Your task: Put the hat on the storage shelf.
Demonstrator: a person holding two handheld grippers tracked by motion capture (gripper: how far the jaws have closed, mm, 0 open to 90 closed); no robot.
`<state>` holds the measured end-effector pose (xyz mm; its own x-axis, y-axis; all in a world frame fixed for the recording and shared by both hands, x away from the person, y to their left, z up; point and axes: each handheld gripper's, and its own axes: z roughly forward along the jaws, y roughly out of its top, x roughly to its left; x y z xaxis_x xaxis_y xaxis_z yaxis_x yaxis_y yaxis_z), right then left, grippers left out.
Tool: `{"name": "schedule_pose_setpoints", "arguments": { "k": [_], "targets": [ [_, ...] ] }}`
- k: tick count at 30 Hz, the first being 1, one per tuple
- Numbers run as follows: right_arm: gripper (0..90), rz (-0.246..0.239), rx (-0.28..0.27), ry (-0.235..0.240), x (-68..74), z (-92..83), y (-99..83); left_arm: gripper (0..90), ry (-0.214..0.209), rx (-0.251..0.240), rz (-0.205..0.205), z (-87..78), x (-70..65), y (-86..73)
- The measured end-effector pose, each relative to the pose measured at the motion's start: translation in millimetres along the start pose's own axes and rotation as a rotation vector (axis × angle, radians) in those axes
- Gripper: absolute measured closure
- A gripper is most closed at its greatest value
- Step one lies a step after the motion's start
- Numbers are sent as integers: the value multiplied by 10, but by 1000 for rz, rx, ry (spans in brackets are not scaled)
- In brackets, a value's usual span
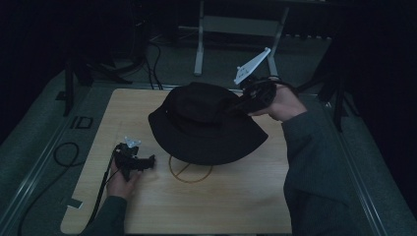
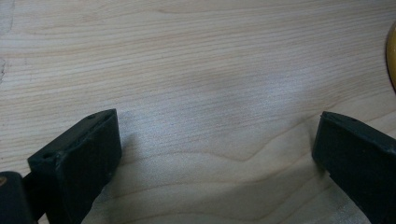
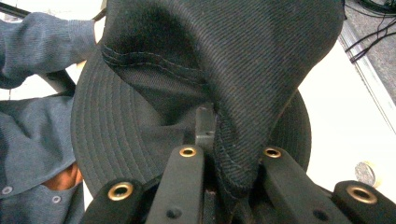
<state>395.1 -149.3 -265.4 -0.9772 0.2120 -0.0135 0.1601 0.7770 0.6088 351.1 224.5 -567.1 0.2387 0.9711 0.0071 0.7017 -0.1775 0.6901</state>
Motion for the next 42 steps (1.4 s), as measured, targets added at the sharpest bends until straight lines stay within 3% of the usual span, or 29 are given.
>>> {"name": "schedule_pose_setpoints", "arguments": {
  "k": [11, 15, 18, 23, 26, 30, 32, 36, 42],
  "targets": [
    [814, -6, 19, 18, 23, 216, 104, 15, -2, 4, 7, -4, 0, -1],
    [750, -5, 34, 11, 24, 280, 120, 16, -2, 2, 8, -2, -2, -1],
    [663, 2, 41, -2, 16, 326, 133, 16, -2, 3, 8, -3, -3, -1],
    [591, 11, 76, 6, 34, 409, 146, 15, -3, 0, 6, -2, -6, -1],
    [493, 37, 96, -3, 27, 442, 150, 16, -3, 0, 5, -2, -6, -1],
    [323, 69, 166, 30, 45, 509, 144, 16, -3, 0, 5, -2, -7, -1],
    [285, 92, 200, 22, 52, 528, 130, 16, -4, 1, 6, -2, -8, -2],
    [265, 123, 223, 3, 35, 503, 94, 16, -4, 1, 6, -2, -9, -2],
    [269, 136, 189, 16, 24, 436, 11, 15, -4, 1, 6, -2, -9, -1]
  ]
}}
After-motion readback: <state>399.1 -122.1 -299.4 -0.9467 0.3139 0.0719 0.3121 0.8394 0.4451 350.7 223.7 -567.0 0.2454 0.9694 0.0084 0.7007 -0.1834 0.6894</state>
